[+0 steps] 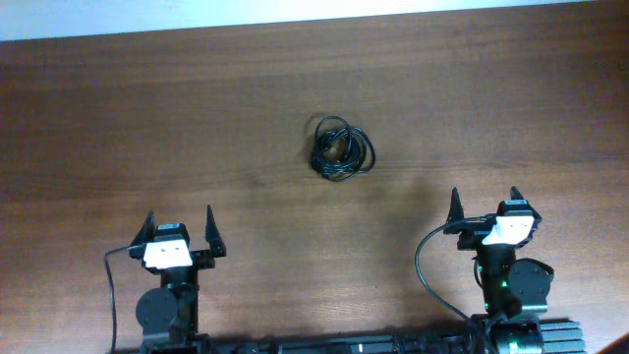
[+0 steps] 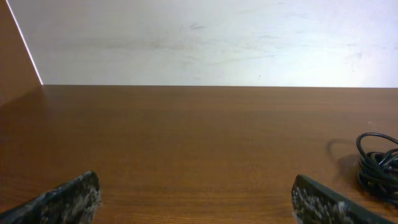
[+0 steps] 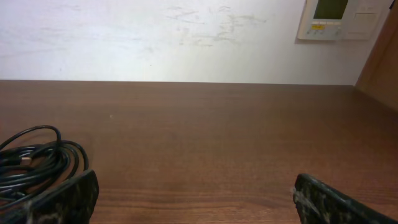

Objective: Untangle cables

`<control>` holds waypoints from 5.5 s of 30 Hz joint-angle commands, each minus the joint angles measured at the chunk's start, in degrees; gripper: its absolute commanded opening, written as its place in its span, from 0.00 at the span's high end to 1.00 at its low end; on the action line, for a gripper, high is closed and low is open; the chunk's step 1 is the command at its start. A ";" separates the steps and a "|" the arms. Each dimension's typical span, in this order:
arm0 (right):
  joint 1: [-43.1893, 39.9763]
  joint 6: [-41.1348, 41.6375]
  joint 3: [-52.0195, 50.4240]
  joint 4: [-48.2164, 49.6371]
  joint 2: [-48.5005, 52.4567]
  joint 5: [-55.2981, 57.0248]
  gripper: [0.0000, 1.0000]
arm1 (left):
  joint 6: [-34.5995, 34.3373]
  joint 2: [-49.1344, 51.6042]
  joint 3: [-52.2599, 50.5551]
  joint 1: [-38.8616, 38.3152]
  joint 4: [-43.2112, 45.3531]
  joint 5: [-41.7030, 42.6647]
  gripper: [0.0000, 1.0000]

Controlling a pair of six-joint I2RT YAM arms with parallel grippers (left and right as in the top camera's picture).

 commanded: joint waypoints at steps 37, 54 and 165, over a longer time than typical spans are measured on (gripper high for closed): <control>0.57 0.00 0.39 -1.40 0.02 1.97 0.01 | -1.77 107.71 62.14 -25.29 4.48 17.81 0.03; 0.61 24.94 0.39 -0.28 0.09 -17.07 0.01 | 10.49 88.02 62.73 -23.71 -15.67 8.70 1.00; 28.81 13.49 34.95 20.26 75.43 -32.11 0.01 | 26.51 78.44 64.94 -9.99 -36.00 41.31 1.00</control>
